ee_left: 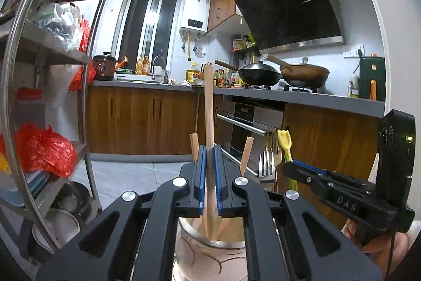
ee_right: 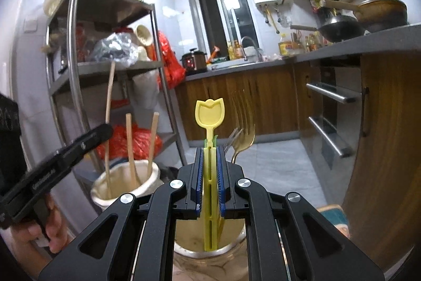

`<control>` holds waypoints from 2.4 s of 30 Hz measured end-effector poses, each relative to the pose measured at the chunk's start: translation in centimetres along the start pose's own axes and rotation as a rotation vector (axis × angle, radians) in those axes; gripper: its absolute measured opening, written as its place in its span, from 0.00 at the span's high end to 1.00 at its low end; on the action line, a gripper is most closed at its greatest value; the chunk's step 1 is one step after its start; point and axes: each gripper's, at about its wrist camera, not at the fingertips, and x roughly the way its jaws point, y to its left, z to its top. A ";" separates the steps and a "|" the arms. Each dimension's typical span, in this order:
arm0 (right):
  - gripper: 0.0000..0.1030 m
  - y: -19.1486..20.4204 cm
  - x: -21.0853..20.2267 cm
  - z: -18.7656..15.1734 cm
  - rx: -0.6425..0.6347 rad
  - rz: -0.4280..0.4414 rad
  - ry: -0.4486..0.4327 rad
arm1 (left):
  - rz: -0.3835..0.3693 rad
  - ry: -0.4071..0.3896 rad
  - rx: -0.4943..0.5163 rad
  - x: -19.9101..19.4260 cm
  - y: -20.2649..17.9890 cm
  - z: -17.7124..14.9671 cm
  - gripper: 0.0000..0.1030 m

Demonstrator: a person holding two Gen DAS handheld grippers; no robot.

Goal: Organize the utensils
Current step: 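Lift the chopstick over the tall pot while the right tool carries the tulip spoon to the short pot, then open the left tool into the tall pot while the right tool drops the tulip spoon into the short pot, then move both tools back down toward the remaining utensils on the cloth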

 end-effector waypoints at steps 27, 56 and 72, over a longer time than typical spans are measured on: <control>0.90 -1.1 -0.7 -2.0 0.004 -0.097 0.112 | 0.020 0.181 -0.025 0.3 0.9 -1.4 0.94; 0.10 -1.5 -2.8 -1.7 0.017 -0.109 0.086 | 0.129 0.116 -0.015 -2.6 0.8 -1.8 0.27; 0.05 -2.6 -8.5 -4.2 0.018 -0.175 0.144 | 0.159 0.195 -0.031 -6.4 0.0 -5.1 0.05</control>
